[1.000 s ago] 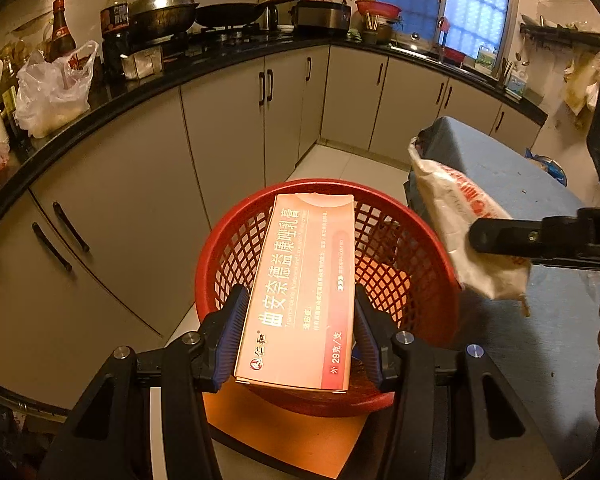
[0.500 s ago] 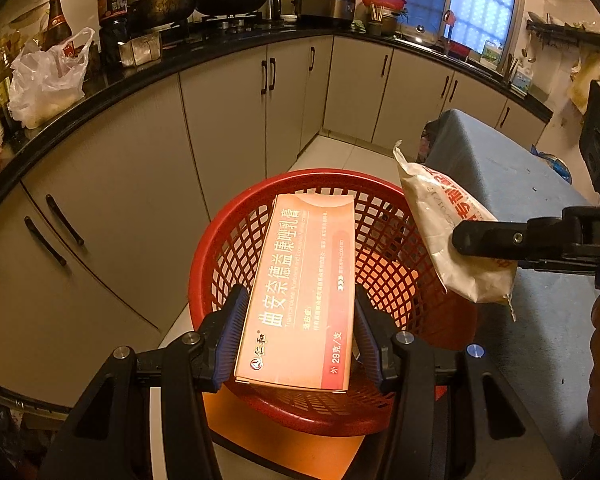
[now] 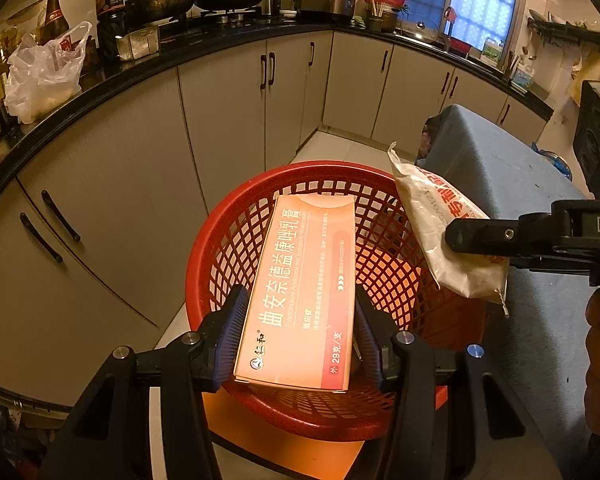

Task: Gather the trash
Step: 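Carry pouch and pink box over the red basket and release both, then withdraw both open tools from the basket back toward the table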

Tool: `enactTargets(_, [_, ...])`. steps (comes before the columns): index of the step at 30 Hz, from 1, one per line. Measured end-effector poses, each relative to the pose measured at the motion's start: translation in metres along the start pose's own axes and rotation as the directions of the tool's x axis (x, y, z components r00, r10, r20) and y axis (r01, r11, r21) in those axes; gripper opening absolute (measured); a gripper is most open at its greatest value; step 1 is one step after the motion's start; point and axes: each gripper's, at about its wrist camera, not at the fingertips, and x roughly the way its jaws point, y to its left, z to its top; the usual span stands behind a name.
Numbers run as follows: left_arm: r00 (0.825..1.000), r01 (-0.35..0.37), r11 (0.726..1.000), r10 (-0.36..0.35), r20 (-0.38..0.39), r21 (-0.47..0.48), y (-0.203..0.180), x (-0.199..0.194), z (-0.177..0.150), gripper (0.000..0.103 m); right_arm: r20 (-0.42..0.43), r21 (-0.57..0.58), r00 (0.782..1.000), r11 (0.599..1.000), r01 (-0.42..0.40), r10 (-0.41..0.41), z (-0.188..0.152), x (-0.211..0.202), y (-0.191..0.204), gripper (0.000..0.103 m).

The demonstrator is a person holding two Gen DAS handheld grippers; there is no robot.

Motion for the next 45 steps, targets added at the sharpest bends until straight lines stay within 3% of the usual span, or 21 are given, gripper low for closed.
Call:
enactTargets(13, [1.000,0.016,1.000,-0.016,-0.001,-0.011,0.002,-0.002,-0.002,0.054,0.008,0.010,1.000,1.000,-0.011,0.011,-0.001,-0.002,0.001,0.049])
enactTargets(26, [0.999,0.040,0.999,-0.040,0.019,0.002,-0.002,-0.019,-0.001,0.057,0.084,0.010,0.996,1.000,-0.028,0.027,-0.009,-0.051,0.003,0.049])
enactTargets(36, [0.997,0.010,1.000,-0.012,0.074,0.025,-0.019,-0.049,-0.017,0.059,0.105,0.001,0.994,1.000,-0.020,0.019,-0.040,-0.083,0.000,0.050])
enactTargets(45, [0.991,0.012,0.999,-0.017,0.133,0.037,-0.039,-0.100,-0.041,0.060,0.141,0.006,0.990,1.000,-0.020,0.019,-0.086,-0.126,-0.018,0.050])
